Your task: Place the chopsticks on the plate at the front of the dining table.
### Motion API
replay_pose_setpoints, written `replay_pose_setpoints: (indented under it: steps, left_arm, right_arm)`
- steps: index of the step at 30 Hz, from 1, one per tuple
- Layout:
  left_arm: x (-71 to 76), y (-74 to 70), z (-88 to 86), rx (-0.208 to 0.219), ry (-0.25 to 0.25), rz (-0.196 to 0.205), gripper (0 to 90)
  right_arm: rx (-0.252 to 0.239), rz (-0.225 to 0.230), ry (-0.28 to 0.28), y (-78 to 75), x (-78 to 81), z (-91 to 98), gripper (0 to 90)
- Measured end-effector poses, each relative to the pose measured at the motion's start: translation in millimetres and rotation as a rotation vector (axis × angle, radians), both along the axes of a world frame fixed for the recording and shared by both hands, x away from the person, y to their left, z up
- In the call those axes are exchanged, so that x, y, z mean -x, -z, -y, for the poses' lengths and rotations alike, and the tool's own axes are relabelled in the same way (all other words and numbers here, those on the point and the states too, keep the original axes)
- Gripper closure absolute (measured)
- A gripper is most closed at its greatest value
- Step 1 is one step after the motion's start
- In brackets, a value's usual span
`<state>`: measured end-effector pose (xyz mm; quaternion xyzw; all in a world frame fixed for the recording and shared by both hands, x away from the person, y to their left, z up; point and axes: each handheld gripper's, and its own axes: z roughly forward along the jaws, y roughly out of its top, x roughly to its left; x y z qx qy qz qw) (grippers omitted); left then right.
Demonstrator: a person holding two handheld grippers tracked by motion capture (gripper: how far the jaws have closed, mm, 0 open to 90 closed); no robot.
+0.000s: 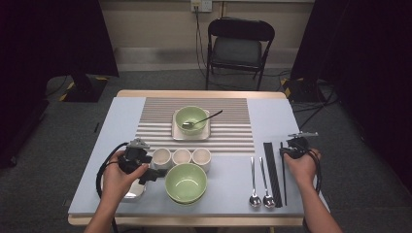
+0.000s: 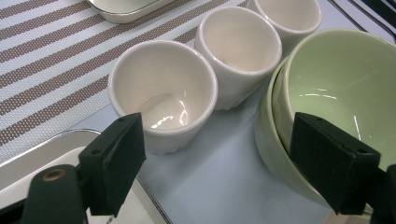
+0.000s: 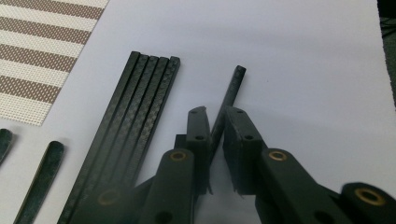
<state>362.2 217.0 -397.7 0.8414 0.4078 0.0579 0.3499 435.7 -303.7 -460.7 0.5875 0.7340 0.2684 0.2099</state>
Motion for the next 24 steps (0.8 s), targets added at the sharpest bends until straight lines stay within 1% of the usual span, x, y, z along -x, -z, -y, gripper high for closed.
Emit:
replay_pose_setpoints:
  steps: [1,7,12,14,18,24]
  left_arm:
    - [-0.2,0.2,-0.1,0.002,-0.001,0.0,18.1]
    - [0.3,-0.5,0.5,0.003,0.001,0.006,18.1]
    - [0.5,-0.6,0.5,0.01,-0.001,0.007,18.1]
    - [0.5,-0.6,0.4,0.01,-0.002,0.007,18.1]
    - [0.2,-0.4,0.5,0.004,-0.001,0.007,18.1]
    - [0.2,-0.5,0.4,0.004,0.0,0.008,18.1]
  right_arm:
    - [-0.008,-0.006,0.008,-0.2,0.0,0.1,81.3]
    - [-0.015,-0.016,0.02,-0.9,-1.5,0.8,82.1]
    - [-0.037,-0.024,0.037,-1.1,-2.5,3.0,83.9]
    - [-0.034,-0.028,0.043,-1.2,-2.8,3.3,86.1]
    - [-0.039,-0.034,0.043,-1.5,-3.1,3.5,86.2]
    - [-0.031,-0.036,0.052,-2.0,-3.3,1.6,86.4]
